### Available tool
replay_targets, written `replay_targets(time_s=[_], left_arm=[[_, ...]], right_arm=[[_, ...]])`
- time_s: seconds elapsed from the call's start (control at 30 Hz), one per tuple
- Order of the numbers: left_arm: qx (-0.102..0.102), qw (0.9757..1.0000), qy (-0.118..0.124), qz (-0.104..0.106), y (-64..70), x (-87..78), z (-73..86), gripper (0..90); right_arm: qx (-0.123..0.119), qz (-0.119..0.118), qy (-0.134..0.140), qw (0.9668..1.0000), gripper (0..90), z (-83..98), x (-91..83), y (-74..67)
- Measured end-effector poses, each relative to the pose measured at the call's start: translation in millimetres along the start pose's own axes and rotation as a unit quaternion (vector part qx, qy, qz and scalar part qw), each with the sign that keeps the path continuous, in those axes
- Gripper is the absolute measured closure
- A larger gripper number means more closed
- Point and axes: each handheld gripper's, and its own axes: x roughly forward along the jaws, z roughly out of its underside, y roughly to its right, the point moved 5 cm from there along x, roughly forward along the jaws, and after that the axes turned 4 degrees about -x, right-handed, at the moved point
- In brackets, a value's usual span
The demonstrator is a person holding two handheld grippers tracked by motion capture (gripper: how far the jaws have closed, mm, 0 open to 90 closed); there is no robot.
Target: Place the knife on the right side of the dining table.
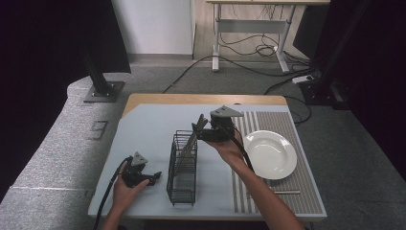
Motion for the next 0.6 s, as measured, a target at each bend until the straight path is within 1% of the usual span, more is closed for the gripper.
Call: replay_targets(time_s=[0.13, 0.23, 0.3, 0.37, 0.4, 0.43, 0.53, 0.6], left_arm=[[0.0, 1.0, 0.0, 0.0, 0.0, 0.0, 0.0, 14.1], [0.0, 1.0, 0.0, 0.0, 0.0, 0.0, 0.0, 14.2], [-0.001, 1.0, 0.001, 0.0, 0.1, 0.1, -0.1, 14.2], [-0.001, 1.0, 0.001, 0.0, 0.1, 0.1, 0.0, 14.2], [-0.001, 1.0, 0.0, 0.0, 0.1, 0.1, 0.0, 14.1], [-0.001, 1.0, 0.0, 0.0, 0.1, 0.1, 0.0, 14.2], [-0.001, 1.0, 0.0, 0.001, 0.0, 0.1, 0.0, 14.1], [-0.002, 1.0, 0.0, 0.001, 0.1, 0.0, 0.0, 14.1]], right_arm=[[-0.005, -0.004, -0.008, 0.9999, 21.5, -5.4, 11.0, -0.9], [-0.002, -0.013, -0.015, 0.9998, 23.6, -5.8, 19.2, -1.2], [-0.007, -0.014, -0.021, 0.9997, 24.8, -5.3, 24.2, -1.6], [-0.003, -0.02, -0.026, 0.9994, 26.8, -4.6, 28.4, -2.1], [-0.005, -0.021, -0.025, 0.9995, 28.5, -5.0, 29.2, -2.6], [-0.008, -0.024, -0.025, 0.9994, 28.7, -5.6, 29.2, -3.5], [-0.009, -0.025, -0.022, 0.9994, 30.1, -7.3, 27.8, -4.6], [-0.002, -0.028, -0.021, 0.9994, 30.2, -7.8, 26.6, -4.6]])
